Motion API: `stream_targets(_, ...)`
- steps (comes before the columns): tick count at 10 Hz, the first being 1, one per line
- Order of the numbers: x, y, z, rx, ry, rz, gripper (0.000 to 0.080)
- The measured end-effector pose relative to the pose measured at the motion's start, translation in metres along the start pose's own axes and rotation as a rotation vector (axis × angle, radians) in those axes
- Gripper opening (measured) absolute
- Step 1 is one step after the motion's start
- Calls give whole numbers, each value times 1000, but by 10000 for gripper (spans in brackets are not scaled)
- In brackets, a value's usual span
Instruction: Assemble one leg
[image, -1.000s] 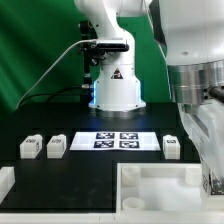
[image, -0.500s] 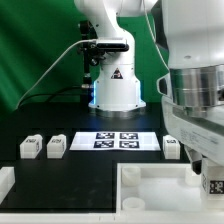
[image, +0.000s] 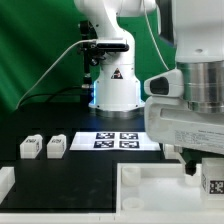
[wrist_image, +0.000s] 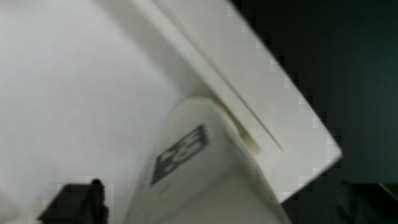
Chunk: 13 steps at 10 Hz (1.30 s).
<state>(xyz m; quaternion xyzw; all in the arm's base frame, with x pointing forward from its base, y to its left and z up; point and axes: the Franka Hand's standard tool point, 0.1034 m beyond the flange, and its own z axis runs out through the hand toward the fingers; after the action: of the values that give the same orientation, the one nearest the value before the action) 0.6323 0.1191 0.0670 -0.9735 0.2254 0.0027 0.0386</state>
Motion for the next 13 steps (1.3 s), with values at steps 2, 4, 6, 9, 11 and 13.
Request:
stream_targets(2, 2, -1, -2, -8, 11, -185, 649)
stream_targets(4, 2, 0, -1, -9, 10, -176, 469)
stream_targets(6, 1, 0, -1, -7, 8, -13, 334)
stream_targets(9, 2, 1, -1, 2, -7, 473, 291)
stream_targets(11, 3, 1, -1, 3, -22, 944, 291)
stream_targets(13, 5, 6, 0, 31, -54, 1217, 291)
